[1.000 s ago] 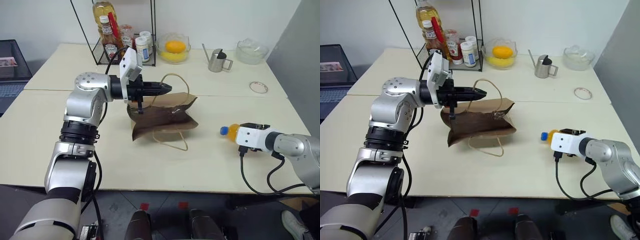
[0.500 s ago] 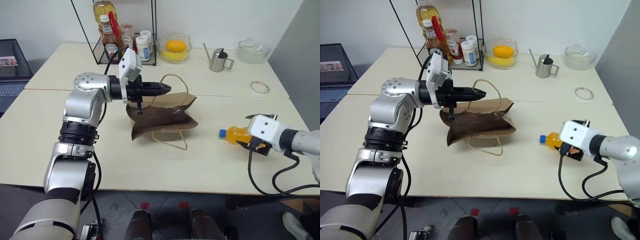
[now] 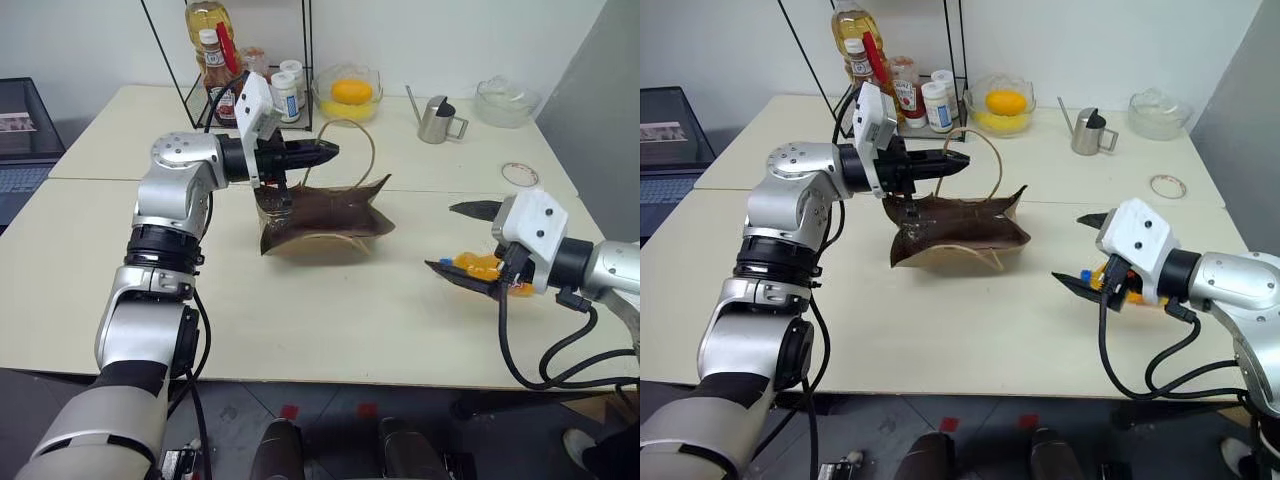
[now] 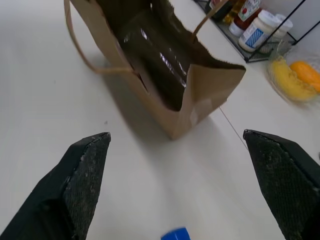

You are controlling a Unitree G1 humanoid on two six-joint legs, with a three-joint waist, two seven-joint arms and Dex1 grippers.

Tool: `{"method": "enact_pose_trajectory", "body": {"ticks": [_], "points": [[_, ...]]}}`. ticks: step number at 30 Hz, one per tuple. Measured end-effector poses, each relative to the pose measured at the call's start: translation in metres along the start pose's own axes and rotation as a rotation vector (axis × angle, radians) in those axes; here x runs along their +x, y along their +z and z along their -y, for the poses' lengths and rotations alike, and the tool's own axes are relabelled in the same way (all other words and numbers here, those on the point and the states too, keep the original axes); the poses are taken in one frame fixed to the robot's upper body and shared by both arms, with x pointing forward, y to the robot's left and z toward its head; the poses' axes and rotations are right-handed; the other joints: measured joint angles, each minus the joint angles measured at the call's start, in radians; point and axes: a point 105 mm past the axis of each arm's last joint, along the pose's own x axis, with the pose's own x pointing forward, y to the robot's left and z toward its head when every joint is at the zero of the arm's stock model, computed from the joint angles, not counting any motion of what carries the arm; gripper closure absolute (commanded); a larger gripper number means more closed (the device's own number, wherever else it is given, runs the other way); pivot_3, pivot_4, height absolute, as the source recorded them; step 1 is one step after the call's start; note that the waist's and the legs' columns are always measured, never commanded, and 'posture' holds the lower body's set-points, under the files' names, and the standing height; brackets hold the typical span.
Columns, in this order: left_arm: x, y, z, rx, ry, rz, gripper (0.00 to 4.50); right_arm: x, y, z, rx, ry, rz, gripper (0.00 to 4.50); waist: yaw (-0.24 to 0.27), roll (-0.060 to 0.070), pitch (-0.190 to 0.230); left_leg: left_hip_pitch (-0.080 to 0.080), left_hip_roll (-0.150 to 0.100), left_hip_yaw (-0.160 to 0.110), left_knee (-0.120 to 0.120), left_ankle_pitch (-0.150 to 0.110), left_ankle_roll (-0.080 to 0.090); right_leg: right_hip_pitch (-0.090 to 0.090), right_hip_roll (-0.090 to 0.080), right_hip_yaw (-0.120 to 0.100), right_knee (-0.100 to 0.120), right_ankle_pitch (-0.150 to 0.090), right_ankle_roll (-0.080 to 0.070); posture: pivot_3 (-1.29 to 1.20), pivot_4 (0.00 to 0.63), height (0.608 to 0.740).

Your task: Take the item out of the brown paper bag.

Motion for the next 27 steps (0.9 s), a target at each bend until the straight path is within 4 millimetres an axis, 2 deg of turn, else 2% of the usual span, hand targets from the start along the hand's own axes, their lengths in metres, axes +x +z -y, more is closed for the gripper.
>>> {"method": "enact_pose_trajectory", "body": {"ticks": [7,8,10,13,19,24,27], "points": [[0.006,-0.007,-0.023,0.05,0.112,-0.029,4.5,0.018,0.015,-0.004,-0.008,0.047,0.068,0.03,0.0,0.0,0.0,-0.001,0.0,0.0,0.0,0.0,0.0,-0.001,0.0,0.0,0.0,0.0,0.0,0.0,0.15,0.74],[0.007,-0.01,-0.026,0.049,0.126,-0.042,4.08,0.02,0.016,-0.004,-0.006,0.049,0.073,0.0,0.0,0.0,0.0,-0.001,0.0,0.0,0.0,0.0,0.0,-0.001,0.0,0.0,0.0,0.0,0.0,0.0,0.15,0.74],[0.008,-0.012,-0.029,0.055,0.141,-0.058,3.63,0.023,0.015,-0.003,-0.002,0.055,0.072,0.0,0.0,0.0,0.0,-0.002,0.0,0.0,0.0,0.0,0.0,-0.002,0.0,0.0,0.0,0.0,0.0,0.0,0.15,0.74],[0.008,-0.014,-0.033,0.082,0.153,-0.083,2.65,0.025,0.014,-0.003,-0.002,0.06,0.074,0.0,0.0,0.0,0.0,-0.002,0.0,0.0,0.0,0.0,0.0,-0.002,0.0,0.0,0.0,0.0,0.0,0.0,0.15,0.74],[-0.007,-0.004,-0.046,0.163,0.204,-0.111,0.73,0.024,0.012,0.0,-0.004,0.053,0.068,0.0,-0.001,0.0,0.0,-0.002,0.0,0.0,0.0,0.0,0.0,-0.002,0.0,0.0,0.0,0.0,0.0,0.0,0.15,0.74],[-0.031,-0.004,-0.057,0.227,0.246,-0.174,0.73,0.023,0.009,0.001,-0.003,0.049,0.059,0.0,-0.001,0.0,0.0,-0.002,0.0,0.0,0.0,0.0,0.0,-0.002,0.0,0.0,0.001,0.0,0.0,0.0,0.15,0.74],[-0.038,-0.006,-0.06,0.285,0.268,-0.219,0.73,0.023,0.008,0.001,-0.012,0.041,0.065,0.0,-0.001,0.0,0.0,-0.002,0.0,0.0,0.0,0.0,0.0,-0.002,0.0,0.0,0.0,0.0,0.0,0.0,0.15,0.74]]}}
